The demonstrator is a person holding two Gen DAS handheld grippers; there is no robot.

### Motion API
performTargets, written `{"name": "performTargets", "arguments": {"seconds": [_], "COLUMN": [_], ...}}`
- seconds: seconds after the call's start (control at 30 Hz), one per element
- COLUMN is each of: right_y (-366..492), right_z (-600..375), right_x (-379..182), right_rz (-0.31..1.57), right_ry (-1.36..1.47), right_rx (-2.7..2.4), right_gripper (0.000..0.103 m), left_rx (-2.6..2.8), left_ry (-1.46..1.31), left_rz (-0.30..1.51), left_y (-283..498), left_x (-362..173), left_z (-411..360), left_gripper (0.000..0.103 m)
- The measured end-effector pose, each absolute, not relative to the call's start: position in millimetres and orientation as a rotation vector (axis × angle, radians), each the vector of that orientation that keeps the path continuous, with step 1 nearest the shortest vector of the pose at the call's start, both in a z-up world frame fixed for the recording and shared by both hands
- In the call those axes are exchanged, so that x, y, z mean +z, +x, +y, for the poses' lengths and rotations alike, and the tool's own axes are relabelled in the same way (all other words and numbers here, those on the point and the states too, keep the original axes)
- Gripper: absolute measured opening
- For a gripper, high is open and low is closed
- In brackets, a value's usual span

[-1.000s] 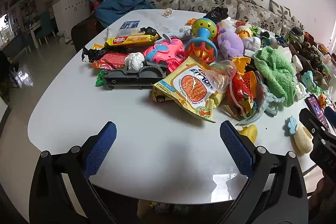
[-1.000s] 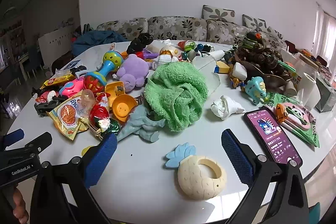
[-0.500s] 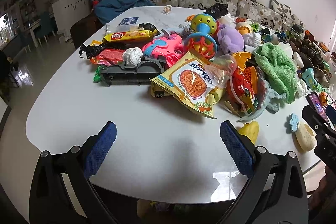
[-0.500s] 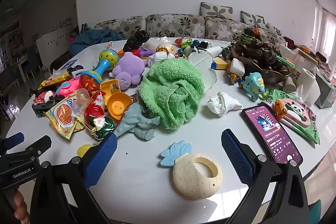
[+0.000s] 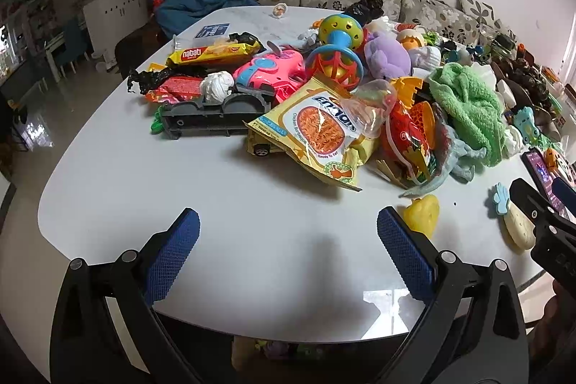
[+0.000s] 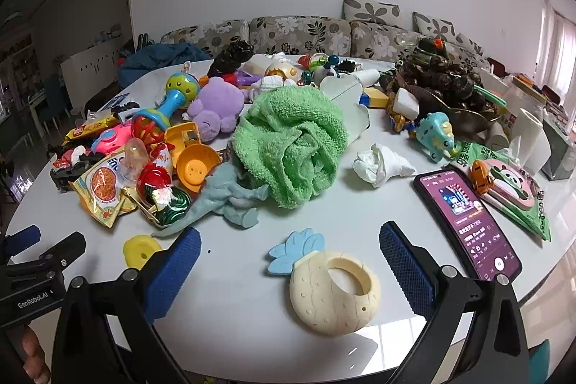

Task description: Collect trash

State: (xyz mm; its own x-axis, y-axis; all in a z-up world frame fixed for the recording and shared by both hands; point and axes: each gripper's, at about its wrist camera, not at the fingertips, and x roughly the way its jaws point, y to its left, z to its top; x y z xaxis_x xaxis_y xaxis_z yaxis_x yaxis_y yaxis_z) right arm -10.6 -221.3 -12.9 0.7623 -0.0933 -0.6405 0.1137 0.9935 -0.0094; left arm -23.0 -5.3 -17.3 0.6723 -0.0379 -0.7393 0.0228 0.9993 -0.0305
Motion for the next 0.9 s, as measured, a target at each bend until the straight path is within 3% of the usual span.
{"name": "performTargets", "arguments": {"seconds": [0.9], "right_y": [-18.9], "right_z": [-229.1], "right_x": [-17.8], "right_rz": [0.711], "right_ry": [0.018], "right_rx": [-0.113], "right_gripper": [0.098], "left_rx": [-0.068], "left_ry": [-0.004], "left_rz": [0.841], "left_y": [-27.0], "left_x": [-20.8], "left_z": [-16.9], "left_gripper": [0.096]}}
